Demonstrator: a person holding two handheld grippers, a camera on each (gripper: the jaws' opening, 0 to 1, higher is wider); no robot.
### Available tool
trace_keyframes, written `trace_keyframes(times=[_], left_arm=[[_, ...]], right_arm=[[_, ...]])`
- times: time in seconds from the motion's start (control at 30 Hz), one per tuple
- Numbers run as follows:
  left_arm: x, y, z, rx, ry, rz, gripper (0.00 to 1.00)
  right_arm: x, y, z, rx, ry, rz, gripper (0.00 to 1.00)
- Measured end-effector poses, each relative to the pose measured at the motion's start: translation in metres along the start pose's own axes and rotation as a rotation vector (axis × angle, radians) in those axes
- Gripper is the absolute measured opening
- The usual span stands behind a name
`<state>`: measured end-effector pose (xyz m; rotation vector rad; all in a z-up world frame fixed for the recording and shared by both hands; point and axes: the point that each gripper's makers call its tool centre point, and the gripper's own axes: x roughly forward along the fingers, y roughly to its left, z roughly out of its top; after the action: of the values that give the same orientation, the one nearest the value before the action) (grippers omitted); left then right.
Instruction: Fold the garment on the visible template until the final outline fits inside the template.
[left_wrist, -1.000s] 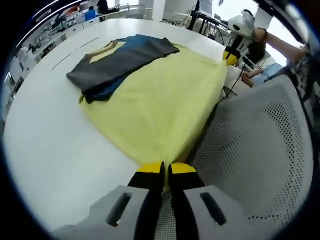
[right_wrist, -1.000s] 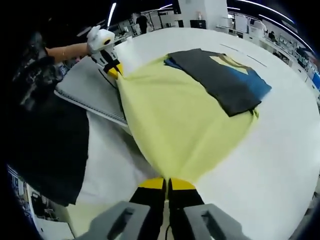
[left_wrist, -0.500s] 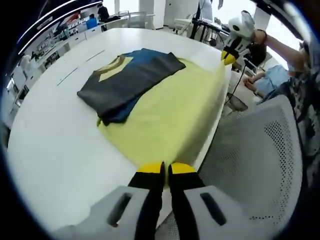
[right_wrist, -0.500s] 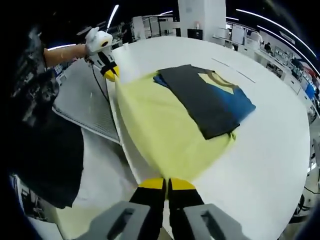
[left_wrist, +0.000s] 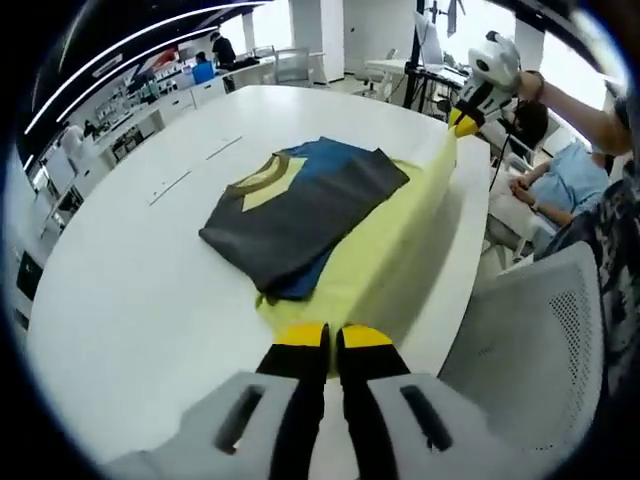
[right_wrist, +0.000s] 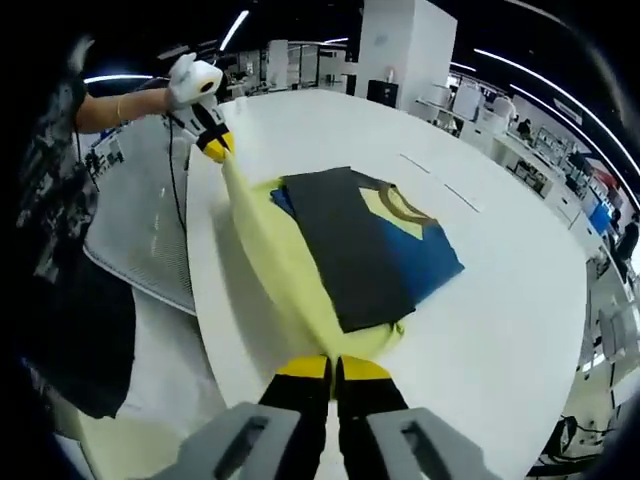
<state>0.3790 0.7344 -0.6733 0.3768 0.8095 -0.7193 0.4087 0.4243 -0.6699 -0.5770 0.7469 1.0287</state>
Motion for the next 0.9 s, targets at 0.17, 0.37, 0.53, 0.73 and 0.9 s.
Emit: trace_keyframes(times=[0.17, 0.37, 0.53, 0.73, 0.9], left_arm=[[-0.001, 0.013, 0.017, 0.016, -0.048, 0.039, 0.00], [0.000, 0.032, 0.036, 0.029, -0.076, 0.093, 0.00], [0.000, 0.047, 0.048, 0.018, -0.108, 0.130, 0.00], [0.004, 0.068, 0.062, 0.011, -0.122, 0.198, 0.00], [0.006, 0.084, 0.073, 0.008, -0.151, 0.236, 0.00]], right_arm=[[0.001, -0.017, 0.014, -0.035, 0.003, -0.038, 0.00], [0.000, -0.038, 0.033, -0.060, -0.011, -0.082, 0.00], [0.005, -0.057, 0.045, -0.061, -0.013, -0.120, 0.00], [0.009, -0.088, 0.064, -0.068, -0.047, -0.175, 0.00], [0.012, -0.107, 0.074, -0.022, -0.081, -0.189, 0.00]])
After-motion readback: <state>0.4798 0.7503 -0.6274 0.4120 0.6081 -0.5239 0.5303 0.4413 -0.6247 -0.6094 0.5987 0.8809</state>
